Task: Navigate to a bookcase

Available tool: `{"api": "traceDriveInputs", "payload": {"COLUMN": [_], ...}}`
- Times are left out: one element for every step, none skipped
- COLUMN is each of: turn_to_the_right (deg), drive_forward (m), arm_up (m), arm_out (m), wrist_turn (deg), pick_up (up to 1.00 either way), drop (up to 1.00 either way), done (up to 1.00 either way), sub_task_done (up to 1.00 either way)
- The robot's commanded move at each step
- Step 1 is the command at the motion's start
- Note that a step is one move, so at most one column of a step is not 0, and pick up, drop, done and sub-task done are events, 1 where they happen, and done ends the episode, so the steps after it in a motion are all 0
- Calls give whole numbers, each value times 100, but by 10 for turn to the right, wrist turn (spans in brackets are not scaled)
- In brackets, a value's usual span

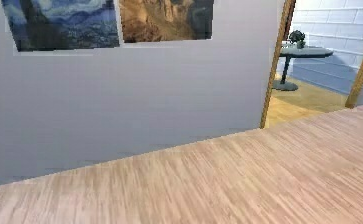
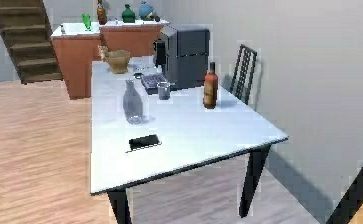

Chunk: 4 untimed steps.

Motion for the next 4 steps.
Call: {"api": "traceDriveInputs", "payload": {"turn_to_the_right": [0,450,150,0], "drive_forward": [75,0,0,100], "arm_up": [0,0,0,0], "arm_out": [0,0,0,0], "wrist_turn": [0,0,0,0], "pick_up": [0,0,0,0], "drop": [0,0,0,0], "done": [0,0,0,0], "sub_task_done": [0,0,0,0]}}
